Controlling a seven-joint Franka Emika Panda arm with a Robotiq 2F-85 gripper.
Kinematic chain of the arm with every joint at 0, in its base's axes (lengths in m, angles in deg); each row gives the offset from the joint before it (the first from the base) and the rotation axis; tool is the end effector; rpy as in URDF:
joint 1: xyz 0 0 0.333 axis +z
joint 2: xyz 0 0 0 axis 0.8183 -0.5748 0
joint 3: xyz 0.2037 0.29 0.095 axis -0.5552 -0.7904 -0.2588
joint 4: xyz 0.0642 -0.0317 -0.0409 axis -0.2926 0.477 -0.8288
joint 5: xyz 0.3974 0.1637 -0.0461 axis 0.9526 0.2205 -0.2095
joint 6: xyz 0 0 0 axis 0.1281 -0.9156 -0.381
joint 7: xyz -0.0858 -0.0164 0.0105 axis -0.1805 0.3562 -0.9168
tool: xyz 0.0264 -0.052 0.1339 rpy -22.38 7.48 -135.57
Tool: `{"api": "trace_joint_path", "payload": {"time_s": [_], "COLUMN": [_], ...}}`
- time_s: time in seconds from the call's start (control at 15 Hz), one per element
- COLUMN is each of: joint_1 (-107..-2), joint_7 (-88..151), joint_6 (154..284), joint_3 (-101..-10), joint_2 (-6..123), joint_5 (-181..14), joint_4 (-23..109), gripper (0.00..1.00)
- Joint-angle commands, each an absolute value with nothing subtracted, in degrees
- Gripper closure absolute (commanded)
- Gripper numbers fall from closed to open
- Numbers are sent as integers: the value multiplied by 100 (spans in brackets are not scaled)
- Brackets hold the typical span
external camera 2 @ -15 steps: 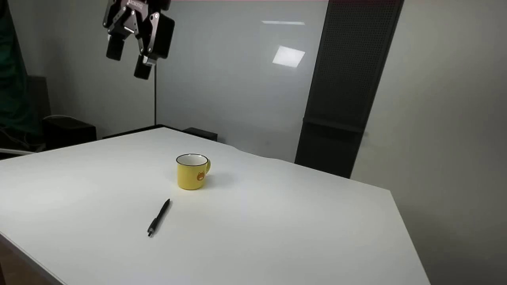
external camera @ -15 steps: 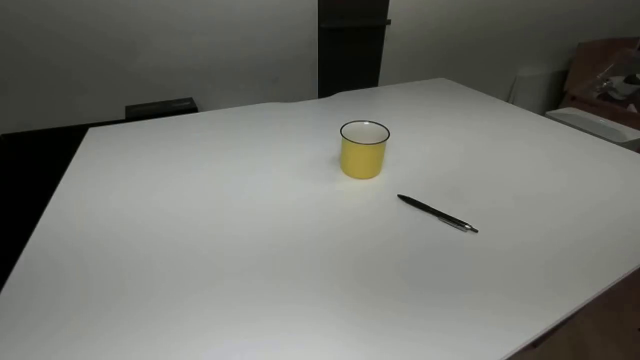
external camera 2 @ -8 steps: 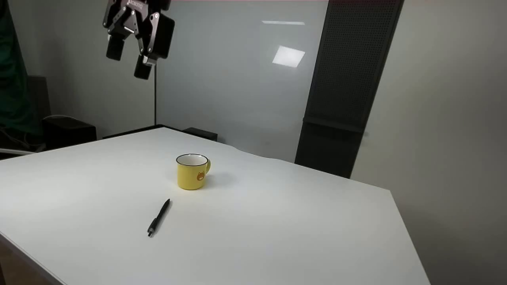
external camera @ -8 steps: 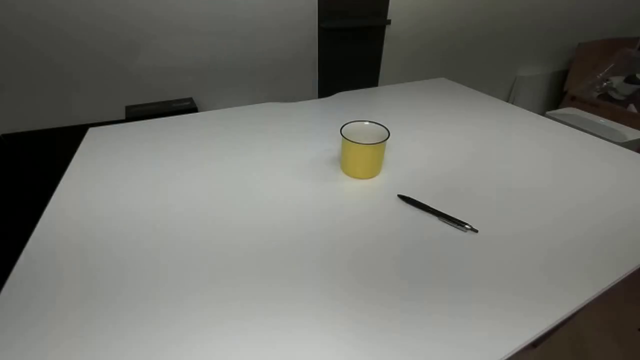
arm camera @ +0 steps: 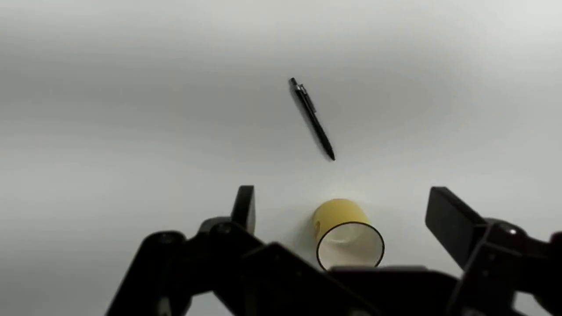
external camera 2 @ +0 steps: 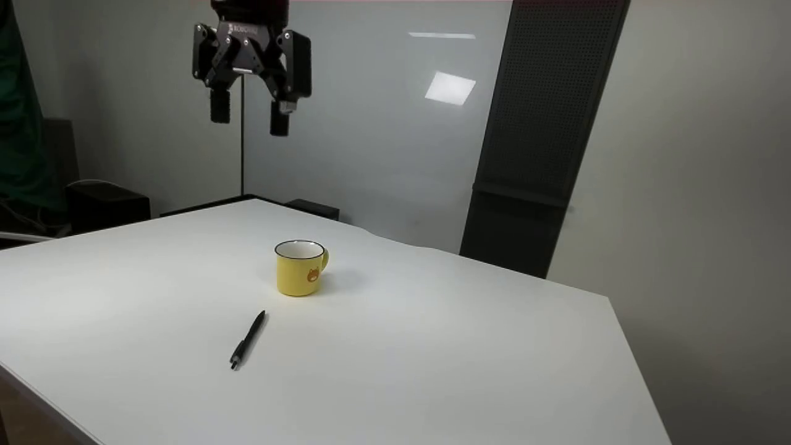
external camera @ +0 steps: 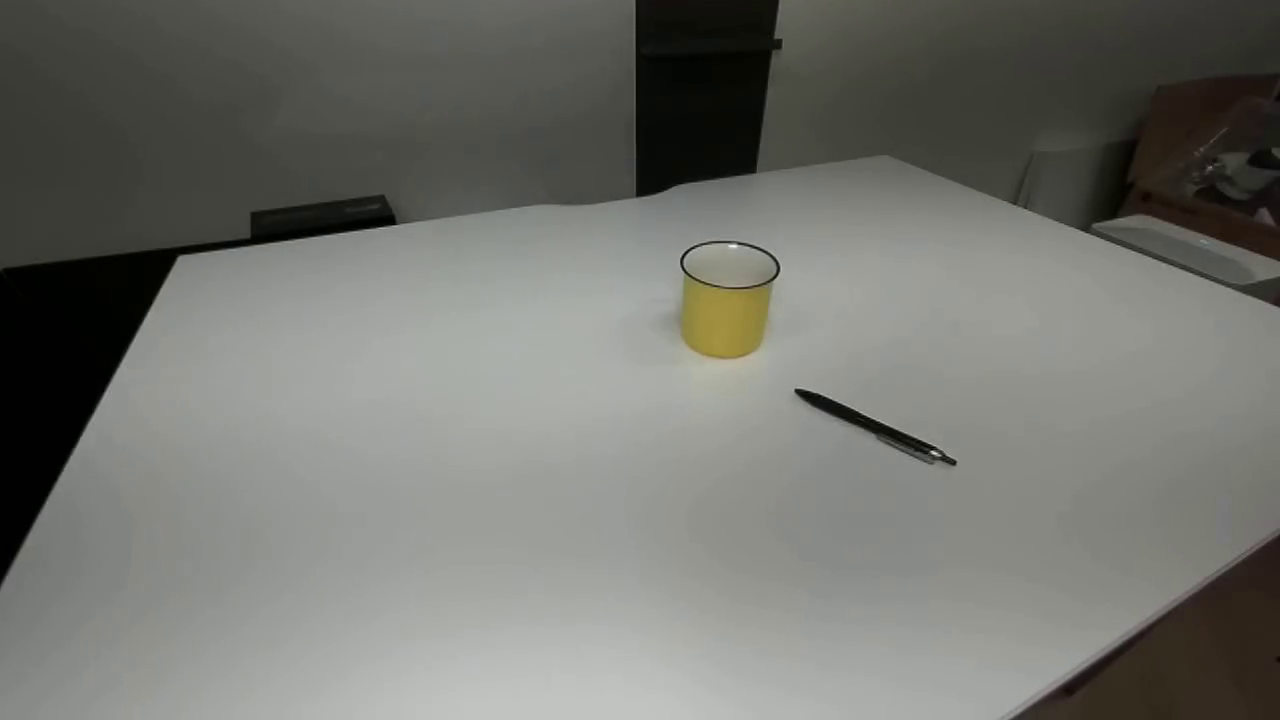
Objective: Pick up the pen from the table and put it in the yellow cup.
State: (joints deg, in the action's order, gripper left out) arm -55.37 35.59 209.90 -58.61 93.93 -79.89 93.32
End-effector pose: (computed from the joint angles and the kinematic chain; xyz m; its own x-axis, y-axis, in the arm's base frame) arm 0.4491 -0.0062 0.3949 0.9987 -0.0415 0.0281 -0.0410 -0.9990 -0.0177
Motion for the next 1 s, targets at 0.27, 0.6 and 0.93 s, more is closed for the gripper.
{"api": "trace_joint_path", "payload": {"time_s": [0.27,0.6,0.93], "joint_1": [-5559,-5541,-5522], "joint_7": [3559,3575,3534], "joint_6": [22916,22891,23598], "joint_3": [-6091,-6071,-6152], "joint_2": [8453,8382,7867], "joint_5": [-9348,-9292,-9756], "joint_4": [9952,9944,9965], "gripper": [0,0,0]}}
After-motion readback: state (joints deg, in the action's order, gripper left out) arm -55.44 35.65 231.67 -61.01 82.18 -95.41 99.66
